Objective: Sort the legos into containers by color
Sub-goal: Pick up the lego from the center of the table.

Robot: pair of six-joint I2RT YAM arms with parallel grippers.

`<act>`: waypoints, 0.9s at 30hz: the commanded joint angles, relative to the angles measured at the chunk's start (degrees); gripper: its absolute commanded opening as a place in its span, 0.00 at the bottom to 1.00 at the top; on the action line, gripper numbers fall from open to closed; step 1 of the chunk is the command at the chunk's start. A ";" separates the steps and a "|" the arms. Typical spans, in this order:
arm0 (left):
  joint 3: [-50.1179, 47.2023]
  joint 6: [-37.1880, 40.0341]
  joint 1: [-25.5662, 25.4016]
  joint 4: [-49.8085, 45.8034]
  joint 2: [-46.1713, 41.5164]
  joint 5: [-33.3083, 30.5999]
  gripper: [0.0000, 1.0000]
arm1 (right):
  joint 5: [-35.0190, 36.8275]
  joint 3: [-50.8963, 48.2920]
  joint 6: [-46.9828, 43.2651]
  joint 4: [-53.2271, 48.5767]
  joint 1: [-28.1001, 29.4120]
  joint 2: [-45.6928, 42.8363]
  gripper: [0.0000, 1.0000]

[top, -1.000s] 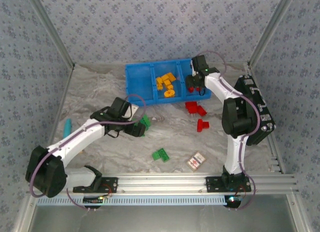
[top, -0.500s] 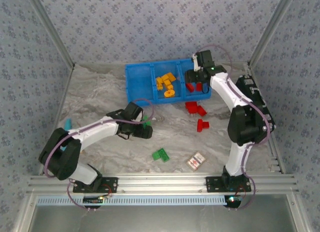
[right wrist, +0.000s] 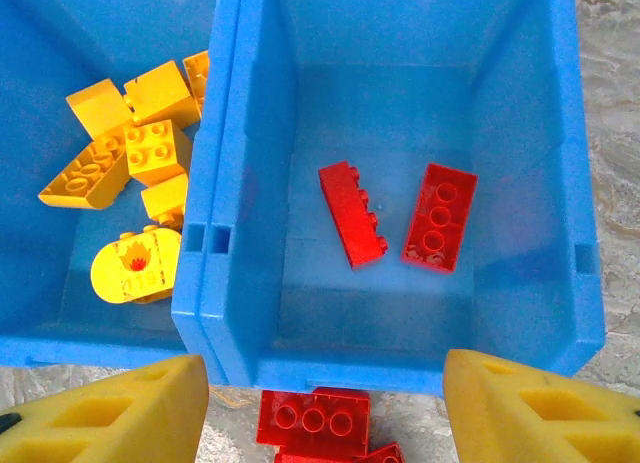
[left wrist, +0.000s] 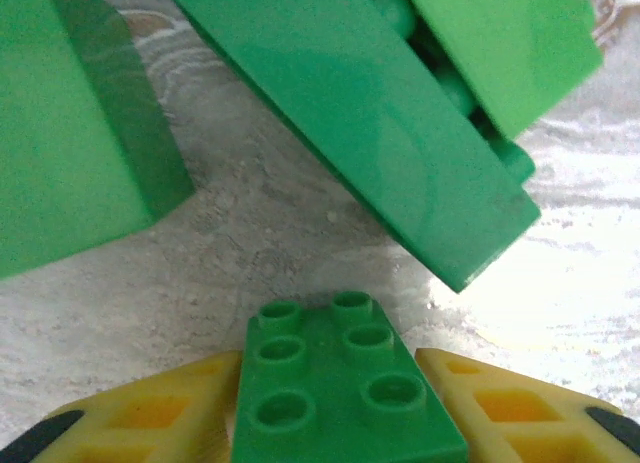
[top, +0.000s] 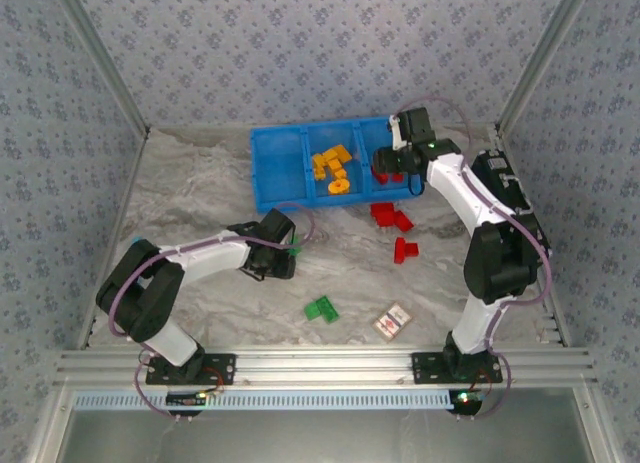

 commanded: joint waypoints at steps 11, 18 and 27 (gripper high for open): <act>1.29 1.44 -0.45 -3.64 -6.36 -3.16 0.34 | 0.88 -1.33 0.54 -0.36 -0.13 -4.07 0.66; 10.71 7.80 1.10 -9.63 -12.42 -7.38 0.35 | -1.63 -5.55 -2.15 0.23 2.00 -8.98 0.65; 22.74 16.76 10.11 0.69 -1.24 -4.51 0.34 | -0.51 -21.34 -4.01 2.29 11.70 -20.62 0.64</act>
